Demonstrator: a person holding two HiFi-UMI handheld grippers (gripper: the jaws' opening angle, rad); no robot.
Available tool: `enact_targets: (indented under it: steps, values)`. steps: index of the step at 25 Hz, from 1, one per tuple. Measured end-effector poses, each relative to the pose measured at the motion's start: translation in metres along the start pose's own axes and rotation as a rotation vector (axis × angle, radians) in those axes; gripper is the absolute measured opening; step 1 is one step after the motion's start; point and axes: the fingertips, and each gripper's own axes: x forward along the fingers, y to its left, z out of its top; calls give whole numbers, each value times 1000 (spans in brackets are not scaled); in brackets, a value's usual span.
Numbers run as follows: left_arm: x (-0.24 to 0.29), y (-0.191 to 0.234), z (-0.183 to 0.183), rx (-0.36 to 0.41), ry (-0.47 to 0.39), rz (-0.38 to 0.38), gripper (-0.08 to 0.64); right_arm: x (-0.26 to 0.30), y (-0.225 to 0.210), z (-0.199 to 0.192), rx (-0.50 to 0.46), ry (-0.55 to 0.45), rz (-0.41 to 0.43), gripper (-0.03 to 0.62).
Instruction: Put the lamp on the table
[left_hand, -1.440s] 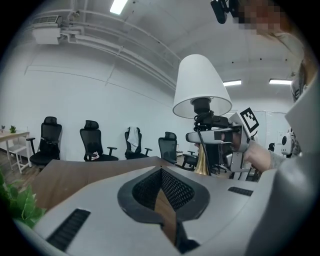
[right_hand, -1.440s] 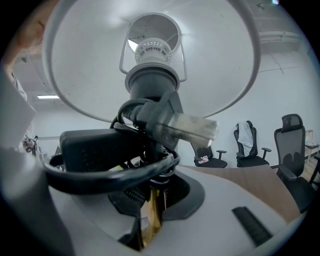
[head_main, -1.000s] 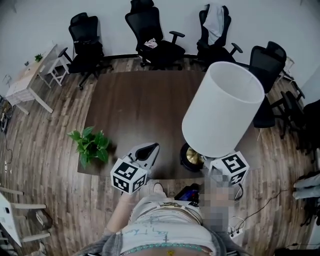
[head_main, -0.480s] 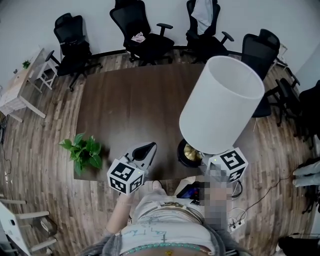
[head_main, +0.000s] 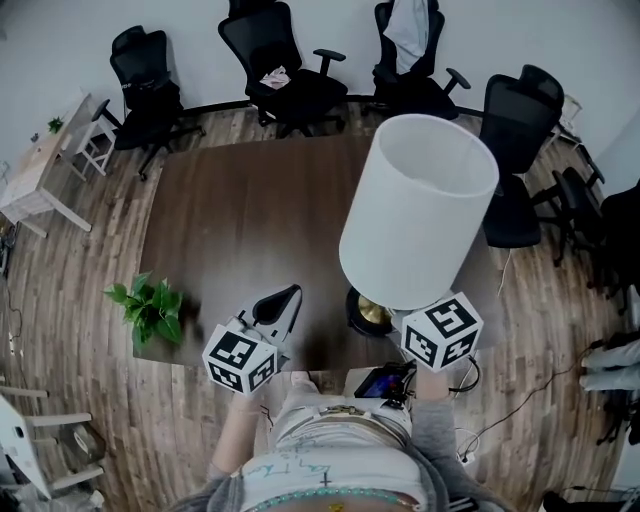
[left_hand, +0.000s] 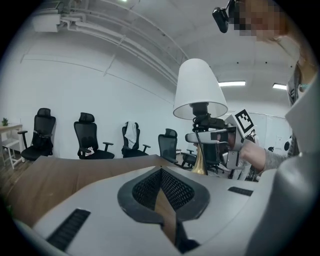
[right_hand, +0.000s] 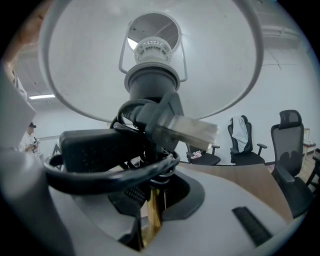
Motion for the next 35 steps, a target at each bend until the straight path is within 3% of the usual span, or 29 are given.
enact_targets:
  steps: [11,19,23,28,35]
  values:
    - [36,-16,5,-38,-5,74,12,-5,-49,-8,6,35,80,51]
    - [42,-16,-5,-83,-17,140,12,-3,-64,-6,-44,46,115,49]
    - [48,-6,-10,-99,0,93,12,10,-65,-14,-35,61,91,51]
    - [49,14,2,-51,15,12,12,28,-60,-14,-5,43,45,51]
    - [43,26,52,23,-80,-106,12,42,-48,-16,19,34,2,51]
